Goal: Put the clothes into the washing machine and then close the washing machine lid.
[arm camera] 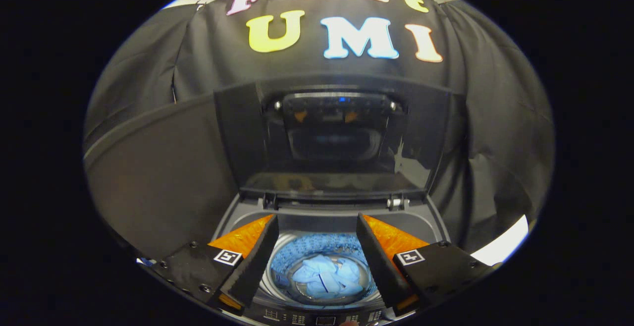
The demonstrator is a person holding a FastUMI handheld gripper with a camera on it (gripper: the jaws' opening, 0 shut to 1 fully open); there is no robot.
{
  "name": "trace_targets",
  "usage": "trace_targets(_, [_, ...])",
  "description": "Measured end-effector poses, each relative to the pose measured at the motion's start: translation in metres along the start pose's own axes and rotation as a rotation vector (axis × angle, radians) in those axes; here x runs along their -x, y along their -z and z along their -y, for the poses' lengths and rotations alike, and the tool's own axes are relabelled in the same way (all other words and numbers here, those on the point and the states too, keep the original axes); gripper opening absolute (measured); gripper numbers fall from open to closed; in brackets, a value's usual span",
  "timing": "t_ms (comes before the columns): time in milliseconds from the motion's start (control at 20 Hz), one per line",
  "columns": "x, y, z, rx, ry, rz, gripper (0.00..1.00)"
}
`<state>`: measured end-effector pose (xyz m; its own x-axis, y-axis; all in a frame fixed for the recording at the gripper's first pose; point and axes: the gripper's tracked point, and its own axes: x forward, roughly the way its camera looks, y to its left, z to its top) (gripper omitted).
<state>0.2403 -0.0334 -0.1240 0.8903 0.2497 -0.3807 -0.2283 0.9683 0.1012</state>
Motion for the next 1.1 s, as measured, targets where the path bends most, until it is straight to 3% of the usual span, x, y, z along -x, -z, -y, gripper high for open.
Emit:
trace_targets(500, [0.005,-0.133,-0.004,0.013,0.000,0.295,0.97])
trace_targets(700, [-0.017,-0.167,-0.001,-0.001,0.011,0.331,0.97])
trace_targets(1100, [-0.076,-0.186,0.005,-0.035,0.043,0.274,0.97])
